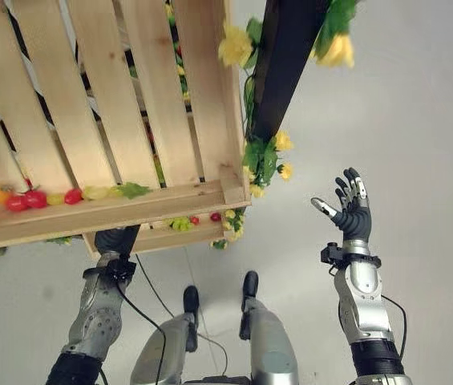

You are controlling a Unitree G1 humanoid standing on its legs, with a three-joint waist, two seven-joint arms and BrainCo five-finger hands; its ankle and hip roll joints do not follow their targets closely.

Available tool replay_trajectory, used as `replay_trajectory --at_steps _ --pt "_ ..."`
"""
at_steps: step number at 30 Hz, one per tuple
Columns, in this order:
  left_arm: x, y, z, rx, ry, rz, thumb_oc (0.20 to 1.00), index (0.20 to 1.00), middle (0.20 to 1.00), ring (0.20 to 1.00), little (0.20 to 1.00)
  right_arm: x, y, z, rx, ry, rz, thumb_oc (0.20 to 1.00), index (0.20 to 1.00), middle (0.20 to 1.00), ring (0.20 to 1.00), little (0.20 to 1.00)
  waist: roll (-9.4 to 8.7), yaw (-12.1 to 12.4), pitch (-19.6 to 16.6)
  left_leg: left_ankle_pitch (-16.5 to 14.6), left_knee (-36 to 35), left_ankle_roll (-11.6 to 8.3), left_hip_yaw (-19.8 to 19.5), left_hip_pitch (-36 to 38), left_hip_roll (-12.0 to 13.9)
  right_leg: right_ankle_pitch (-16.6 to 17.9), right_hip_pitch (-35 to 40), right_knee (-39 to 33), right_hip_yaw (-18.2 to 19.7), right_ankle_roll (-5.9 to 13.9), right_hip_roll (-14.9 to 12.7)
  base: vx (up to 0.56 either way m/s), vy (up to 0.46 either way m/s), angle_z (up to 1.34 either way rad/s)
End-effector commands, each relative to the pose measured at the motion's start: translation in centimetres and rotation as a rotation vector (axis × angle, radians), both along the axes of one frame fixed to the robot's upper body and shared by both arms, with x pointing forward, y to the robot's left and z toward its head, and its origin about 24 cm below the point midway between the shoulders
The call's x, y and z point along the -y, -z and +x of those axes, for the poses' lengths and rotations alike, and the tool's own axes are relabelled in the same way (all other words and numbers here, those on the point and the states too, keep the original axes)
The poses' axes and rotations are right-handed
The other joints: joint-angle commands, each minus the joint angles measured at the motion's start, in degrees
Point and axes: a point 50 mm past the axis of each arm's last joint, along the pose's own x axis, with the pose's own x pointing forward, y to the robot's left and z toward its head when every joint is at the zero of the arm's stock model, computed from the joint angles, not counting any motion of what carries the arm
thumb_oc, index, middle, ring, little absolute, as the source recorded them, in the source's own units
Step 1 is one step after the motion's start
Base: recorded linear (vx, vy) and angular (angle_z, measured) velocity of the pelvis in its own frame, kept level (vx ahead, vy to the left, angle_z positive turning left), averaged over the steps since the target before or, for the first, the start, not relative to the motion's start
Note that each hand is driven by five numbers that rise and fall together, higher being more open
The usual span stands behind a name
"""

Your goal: Pick up the fruits from the basket on one side to the basket on the other side

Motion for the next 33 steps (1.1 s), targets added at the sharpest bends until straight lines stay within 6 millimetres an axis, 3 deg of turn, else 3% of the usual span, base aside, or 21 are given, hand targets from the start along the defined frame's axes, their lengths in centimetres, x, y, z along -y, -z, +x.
replay_trajectory --at_steps 1,7,22,33 --pt "-0.8 -2.4 -0.1 0.141 -0.005 0.065 1.000 1.000 1.000 1.000 1.000 1.3 -0.7 -0.4 0.044 0.035 -0.037 1.000 1.000 1.000 1.000 1.000 -0.71 0.3 -7.5 -0.6 -2.3 0.16 -0.1 1.4 -1.0 -4.8 2.7 4.3 -1.1 8.35 -3.7 0.05 0.016 0.01" --pt "-1.7 -2.2 -0.2 0.118 -0.028 0.275 1.000 1.000 1.000 1.000 1.000 1.7 -0.4 -0.5 0.034 0.058 -0.031 1.000 1.000 1.000 1.000 1.000 0.02 -0.1 -11.8 -0.4 -5.1 -0.01 0.5 5.1 -0.7 -5.3 5.7 2.9 -1.3 8.58 -3.6 0.07 0.014 0.00" --pt "-2.5 -1.8 -0.8 0.091 -0.038 0.528 1.000 1.000 1.000 1.000 1.000 2.5 0.1 -1.5 0.023 0.078 -0.027 1.000 1.000 1.000 1.000 1.000 0.19 -0.7 -13.9 -2.1 -4.4 -0.01 1.8 7.7 0.1 -6.5 7.9 3.0 -0.6 8.51 -3.1 0.06 -0.008 -0.02" --pt "-2.4 -2.4 -0.7 0.115 -0.057 0.591 1.000 1.000 1.000 1.000 1.000 2.6 0.5 -1.9 0.012 0.093 -0.020 1.000 1.000 1.000 1.000 1.000 0.23 -1.6 -14.8 -3.3 -3.7 0.14 3.0 8.6 0.3 -6.9 8.4 2.9 0.9 8.64 -2.8 0.03 0.008 -0.04"
